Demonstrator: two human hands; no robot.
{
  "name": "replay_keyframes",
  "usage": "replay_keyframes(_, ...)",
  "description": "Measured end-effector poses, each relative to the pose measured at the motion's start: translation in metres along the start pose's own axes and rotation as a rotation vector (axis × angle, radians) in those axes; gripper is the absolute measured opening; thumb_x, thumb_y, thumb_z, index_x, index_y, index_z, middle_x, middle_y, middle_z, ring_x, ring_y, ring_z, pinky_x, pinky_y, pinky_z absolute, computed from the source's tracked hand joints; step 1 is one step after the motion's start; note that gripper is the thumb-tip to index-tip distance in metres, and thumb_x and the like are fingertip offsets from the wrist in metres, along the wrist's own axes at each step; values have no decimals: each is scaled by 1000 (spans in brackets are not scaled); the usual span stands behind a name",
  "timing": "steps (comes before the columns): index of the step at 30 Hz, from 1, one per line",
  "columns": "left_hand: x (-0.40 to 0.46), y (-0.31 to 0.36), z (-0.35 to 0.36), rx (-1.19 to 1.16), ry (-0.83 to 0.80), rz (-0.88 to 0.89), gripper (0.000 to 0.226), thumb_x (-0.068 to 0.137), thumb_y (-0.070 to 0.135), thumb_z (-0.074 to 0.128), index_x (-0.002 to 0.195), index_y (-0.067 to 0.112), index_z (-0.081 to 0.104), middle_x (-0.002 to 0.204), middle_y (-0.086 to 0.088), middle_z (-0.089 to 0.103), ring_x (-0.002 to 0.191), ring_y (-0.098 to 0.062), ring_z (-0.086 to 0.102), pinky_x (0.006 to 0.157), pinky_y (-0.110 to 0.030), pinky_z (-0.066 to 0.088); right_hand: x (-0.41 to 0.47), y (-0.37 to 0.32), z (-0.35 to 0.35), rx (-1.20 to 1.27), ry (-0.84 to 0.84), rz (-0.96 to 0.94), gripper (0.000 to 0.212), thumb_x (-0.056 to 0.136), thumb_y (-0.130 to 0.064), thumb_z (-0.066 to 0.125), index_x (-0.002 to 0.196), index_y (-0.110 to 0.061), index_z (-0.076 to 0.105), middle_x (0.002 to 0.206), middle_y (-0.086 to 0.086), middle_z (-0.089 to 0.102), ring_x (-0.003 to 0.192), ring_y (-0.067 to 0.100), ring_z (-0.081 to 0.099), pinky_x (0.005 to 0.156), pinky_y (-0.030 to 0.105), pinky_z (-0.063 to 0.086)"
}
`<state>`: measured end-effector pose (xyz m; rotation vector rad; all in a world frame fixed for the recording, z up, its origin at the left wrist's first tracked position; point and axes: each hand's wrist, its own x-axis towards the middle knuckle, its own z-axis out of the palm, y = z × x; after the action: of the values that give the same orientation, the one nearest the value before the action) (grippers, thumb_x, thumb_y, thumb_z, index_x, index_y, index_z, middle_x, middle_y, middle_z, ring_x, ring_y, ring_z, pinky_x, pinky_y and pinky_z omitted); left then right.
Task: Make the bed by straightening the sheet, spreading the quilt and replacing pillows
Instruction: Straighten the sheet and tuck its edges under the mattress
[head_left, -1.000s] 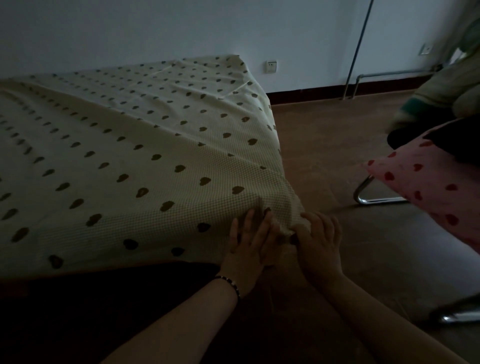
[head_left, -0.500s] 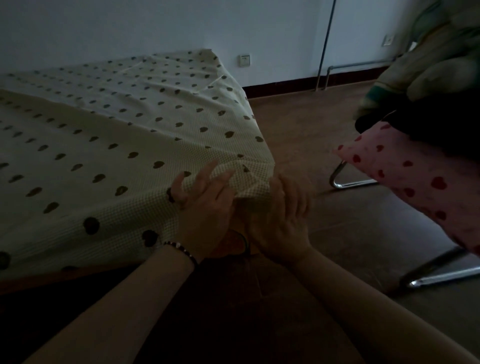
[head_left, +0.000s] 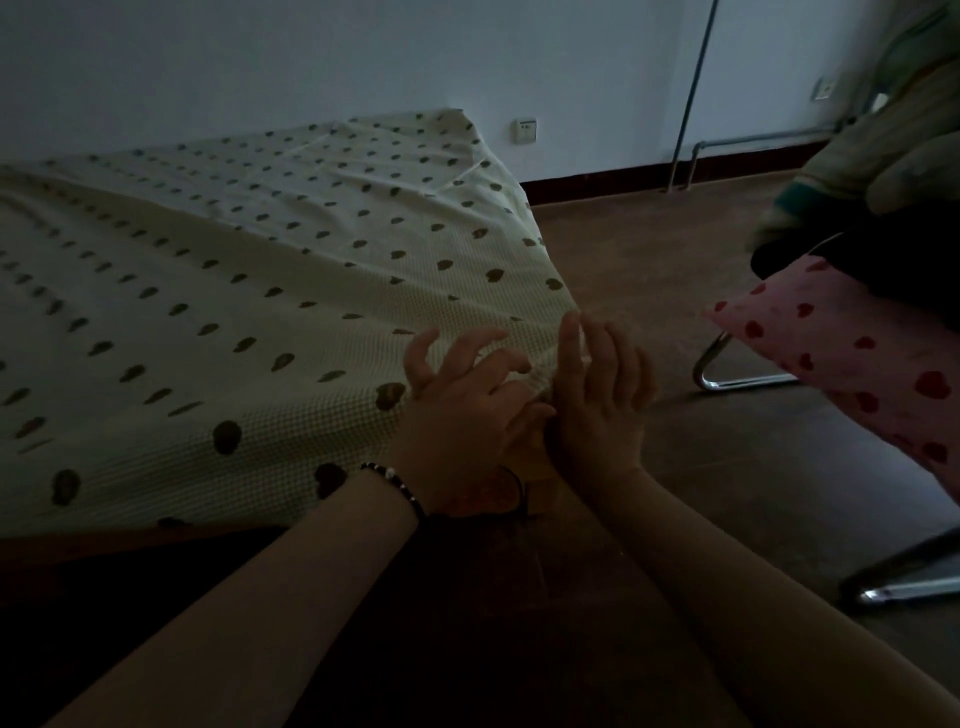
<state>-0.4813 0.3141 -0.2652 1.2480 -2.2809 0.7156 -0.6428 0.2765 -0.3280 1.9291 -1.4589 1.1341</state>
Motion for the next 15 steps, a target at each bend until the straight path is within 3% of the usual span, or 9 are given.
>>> replay_keyframes(2,-8,5,11,-13,-11,68,29,95,49,56,83,25,68,115,10,66,131,-23,46,106,-62,21,-15,18,-9,10,-12,-107,54,102,-41,36,149,-14,36,140,14,42,129,34,40,103,55,37)
replay_keyframes(4,-19,11,25,-23,-37,136,28,95,47,54,82,26,67,116,9,66,132,-21,45,107,-61,18,-34,31,-18,69,-87,-210,49,105,-40,26,146,-16,41,134,16,49,122,36,43,98,55,41)
replay_keyframes(6,-34,17,41,-43,-111,189,25,93,45,52,83,27,66,118,10,65,134,-21,43,108,-61,18,-56,41,-22,114,-250,-306,49,105,-30,22,145,-15,44,131,19,56,120,37,48,94,54,45)
replay_keyframes(9,-59,25,67,-62,-287,246,16,88,43,60,87,28,66,120,10,65,129,-21,49,106,-64,21,-90,54,-16,71,-590,-373,59,90,-26,41,147,-10,44,137,18,57,121,37,58,95,51,51)
replay_keyframes(11,-67,26,79,-68,-411,263,18,84,44,64,92,27,68,118,8,66,123,-20,55,103,-67,24,-104,56,-13,91,-827,-425,65,84,-21,57,147,-13,43,142,15,53,121,33,60,86,43,56)
replay_keyframes(13,-69,26,84,-99,-640,245,30,88,44,61,110,25,65,132,4,58,132,-19,46,107,-68,19,-112,58,-17,146,-1023,-425,62,84,-17,67,143,-21,47,145,7,50,120,21,60,80,27,53)
replay_keyframes(15,-71,25,84,-128,-803,205,35,96,42,50,123,22,58,145,1,45,140,-19,34,112,-61,10,-111,58,-21,219,-998,-452,54,71,-19,81,122,-26,65,125,1,65,97,11,69,65,14,44)
